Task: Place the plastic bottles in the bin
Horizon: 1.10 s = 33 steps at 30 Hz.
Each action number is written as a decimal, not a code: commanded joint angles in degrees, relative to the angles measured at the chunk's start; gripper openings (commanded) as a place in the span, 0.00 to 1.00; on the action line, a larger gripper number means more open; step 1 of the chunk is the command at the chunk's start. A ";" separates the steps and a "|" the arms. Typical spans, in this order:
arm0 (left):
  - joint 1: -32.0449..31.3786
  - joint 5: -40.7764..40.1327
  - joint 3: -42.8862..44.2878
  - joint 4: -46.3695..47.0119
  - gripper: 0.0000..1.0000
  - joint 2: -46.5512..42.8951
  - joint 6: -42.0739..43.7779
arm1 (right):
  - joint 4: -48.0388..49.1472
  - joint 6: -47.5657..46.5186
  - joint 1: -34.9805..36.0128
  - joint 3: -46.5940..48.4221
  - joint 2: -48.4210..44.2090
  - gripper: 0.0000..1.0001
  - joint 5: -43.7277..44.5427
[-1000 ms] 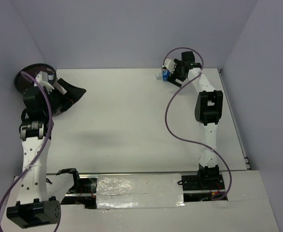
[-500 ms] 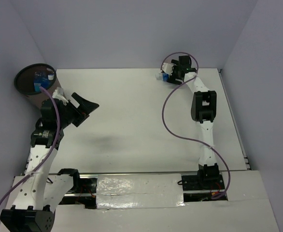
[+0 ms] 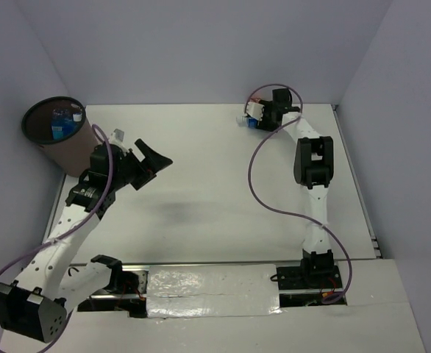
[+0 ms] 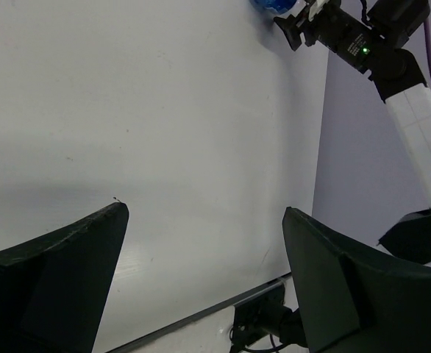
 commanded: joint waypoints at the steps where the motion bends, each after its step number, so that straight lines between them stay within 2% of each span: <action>1: -3.43 -2.60 0.71 6.88 0.99 2.28 -0.49 | -5.35 3.04 0.15 -10.18 -7.16 0.34 -4.23; 6: -7.92 -6.91 1.77 12.51 0.99 5.45 2.93 | -10.27 12.44 0.41 -20.75 -21.75 0.30 -13.60; 8: -10.20 -9.37 1.77 16.88 0.99 6.25 4.95 | -17.37 18.22 1.20 -22.52 -26.41 0.27 -17.14; 11: -12.67 -10.69 1.51 23.64 0.99 8.27 7.50 | -27.22 26.04 2.08 -23.31 -30.81 0.25 -26.35; 16: -15.39 -10.35 2.91 29.83 0.99 13.54 9.70 | -32.69 39.93 4.36 -29.97 -38.10 0.26 -44.62; 22: -17.33 -8.32 5.19 35.80 0.99 18.02 10.32 | -31.38 52.24 8.58 -36.22 -42.94 0.27 -55.81; 27: -18.56 -7.00 5.20 39.59 0.99 19.34 9.62 | -25.95 58.15 10.78 -39.56 -45.14 0.27 -58.11; 33: -19.88 -6.74 3.88 39.50 0.99 19.78 8.57 | -19.88 66.76 12.36 -40.01 -46.81 0.27 -61.10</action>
